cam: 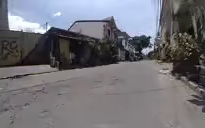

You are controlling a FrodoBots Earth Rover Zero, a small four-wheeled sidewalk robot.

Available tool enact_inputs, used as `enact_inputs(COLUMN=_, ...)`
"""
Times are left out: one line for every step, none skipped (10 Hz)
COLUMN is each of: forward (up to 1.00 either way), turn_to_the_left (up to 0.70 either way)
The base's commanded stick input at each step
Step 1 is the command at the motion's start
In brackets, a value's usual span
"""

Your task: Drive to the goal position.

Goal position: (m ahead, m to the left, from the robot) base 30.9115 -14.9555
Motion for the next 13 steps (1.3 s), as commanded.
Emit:
enact_inputs(forward=1.0, turn_to_the_left=-0.4)
enact_inputs(forward=1.0, turn_to_the_left=-0.4)
enact_inputs(forward=1.0, turn_to_the_left=-0.4)
enact_inputs(forward=1.0, turn_to_the_left=-0.4)
enact_inputs(forward=1.0, turn_to_the_left=-0.4)
enact_inputs(forward=1.0, turn_to_the_left=-0.4)
enact_inputs(forward=1.0, turn_to_the_left=-0.4)
enact_inputs(forward=1.0, turn_to_the_left=-0.4)
enact_inputs(forward=1.0, turn_to_the_left=-0.2)
enact_inputs(forward=1.0, turn_to_the_left=-0.04)
enact_inputs(forward=1.0, turn_to_the_left=-0.02)
enact_inputs(forward=1.0, turn_to_the_left=-0.02)
enact_inputs(forward=1.0, turn_to_the_left=-0.02)
